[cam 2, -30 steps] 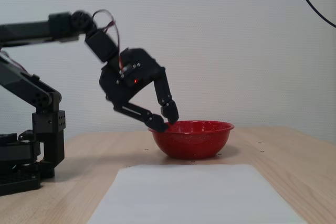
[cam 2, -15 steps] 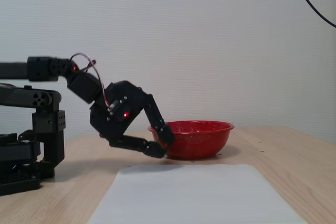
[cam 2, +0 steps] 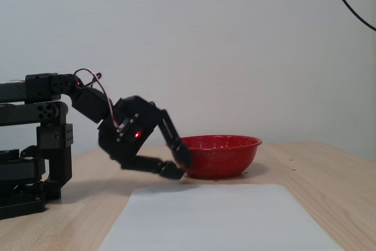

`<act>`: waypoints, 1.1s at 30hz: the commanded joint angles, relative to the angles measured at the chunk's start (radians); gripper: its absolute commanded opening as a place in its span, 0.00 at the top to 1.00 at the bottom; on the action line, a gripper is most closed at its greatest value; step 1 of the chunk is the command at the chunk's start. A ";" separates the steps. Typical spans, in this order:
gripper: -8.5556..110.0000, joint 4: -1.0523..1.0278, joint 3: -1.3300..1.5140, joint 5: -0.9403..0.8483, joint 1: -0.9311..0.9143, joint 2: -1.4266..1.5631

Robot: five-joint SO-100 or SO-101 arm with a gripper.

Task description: Grasp the red cube and put it in the red bowl.

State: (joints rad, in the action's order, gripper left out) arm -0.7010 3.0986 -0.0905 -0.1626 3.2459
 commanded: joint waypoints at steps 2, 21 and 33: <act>0.93 -0.077 0.005 -0.026 0.014 0.031; 0.93 -0.195 0.005 -0.081 0.012 0.029; 0.93 -0.198 0.005 -0.101 0.026 0.029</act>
State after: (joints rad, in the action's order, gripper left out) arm -0.8882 3.0986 -0.1810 -0.1503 3.2689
